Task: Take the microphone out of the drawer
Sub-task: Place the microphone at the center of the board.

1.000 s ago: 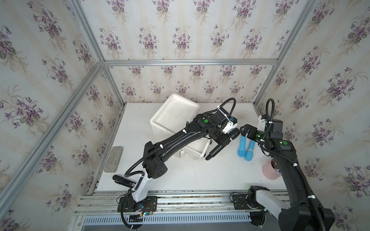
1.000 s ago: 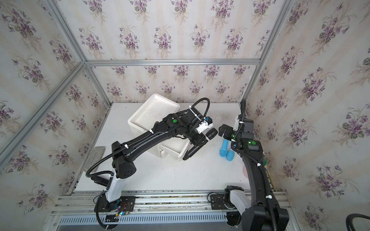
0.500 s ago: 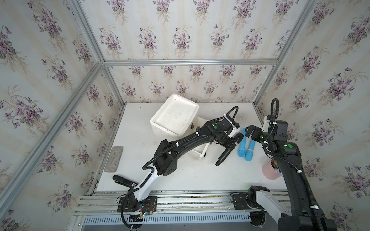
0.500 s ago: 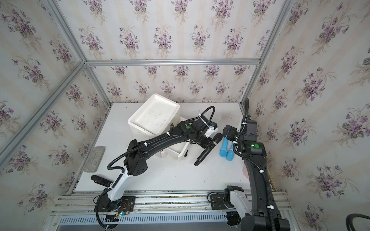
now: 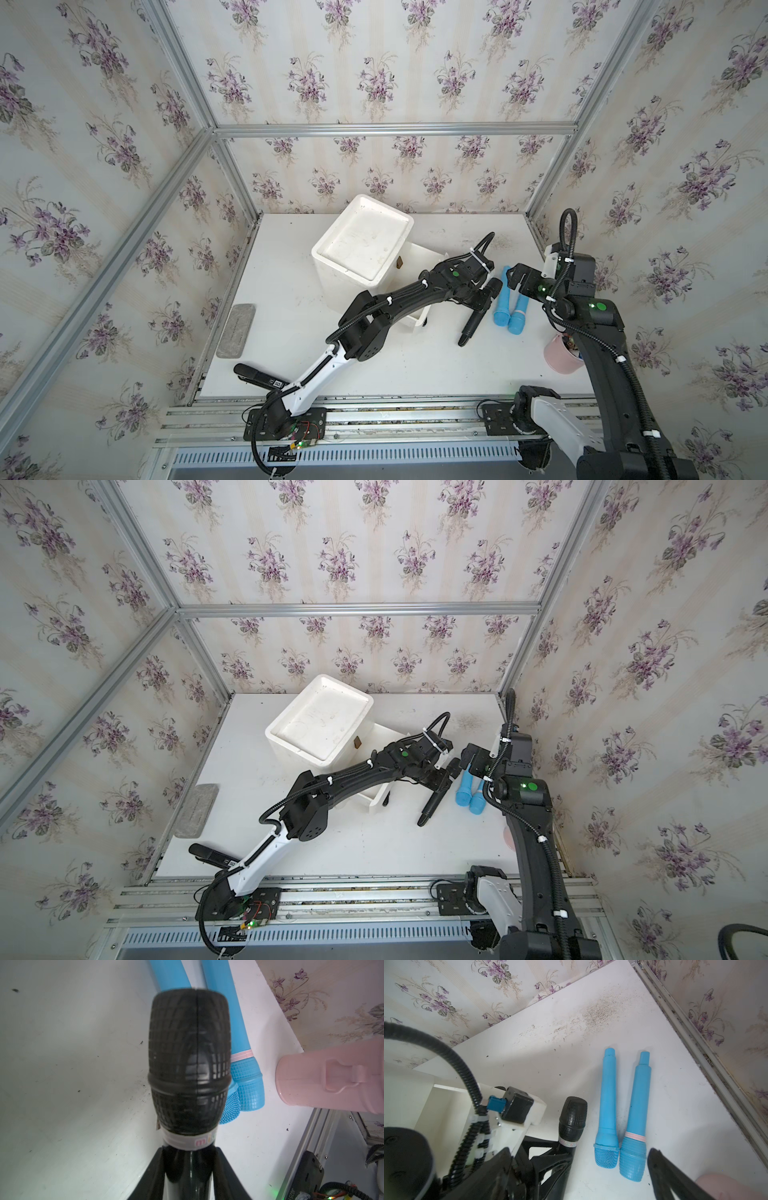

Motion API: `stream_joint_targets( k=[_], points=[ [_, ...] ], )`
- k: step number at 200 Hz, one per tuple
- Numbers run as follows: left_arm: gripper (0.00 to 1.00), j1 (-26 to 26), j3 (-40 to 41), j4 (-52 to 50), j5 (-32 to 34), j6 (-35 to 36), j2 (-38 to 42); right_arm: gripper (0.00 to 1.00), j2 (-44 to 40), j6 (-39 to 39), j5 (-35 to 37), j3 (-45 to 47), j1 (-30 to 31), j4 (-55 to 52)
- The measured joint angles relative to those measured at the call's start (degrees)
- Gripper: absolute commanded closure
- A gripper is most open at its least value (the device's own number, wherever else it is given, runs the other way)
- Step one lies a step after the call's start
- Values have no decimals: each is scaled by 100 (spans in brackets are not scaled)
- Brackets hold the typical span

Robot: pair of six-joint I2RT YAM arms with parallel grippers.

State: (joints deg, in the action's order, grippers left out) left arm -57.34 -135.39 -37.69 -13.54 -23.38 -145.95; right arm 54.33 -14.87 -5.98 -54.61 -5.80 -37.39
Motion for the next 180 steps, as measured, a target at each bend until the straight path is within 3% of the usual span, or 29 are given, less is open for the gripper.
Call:
stream_joint_targets(
  k=[24, 79, 134, 180],
  points=[
    [77, -9, -37, 28, 70, -76, -116, 0, -7, 2, -48, 39, 0, 2],
    [57, -22, -76, 229, 142, -229, -256, 0, -20, 2, -111, 83, 0, 15],
    [46, -28, -105, 258, 70, -286, -376, 0, -28, 2, -127, 122, 0, 22],
    [14, 2, -44, 275, -186, -258, -114, 0, -61, 0, -138, 122, 0, 26]
  ],
)
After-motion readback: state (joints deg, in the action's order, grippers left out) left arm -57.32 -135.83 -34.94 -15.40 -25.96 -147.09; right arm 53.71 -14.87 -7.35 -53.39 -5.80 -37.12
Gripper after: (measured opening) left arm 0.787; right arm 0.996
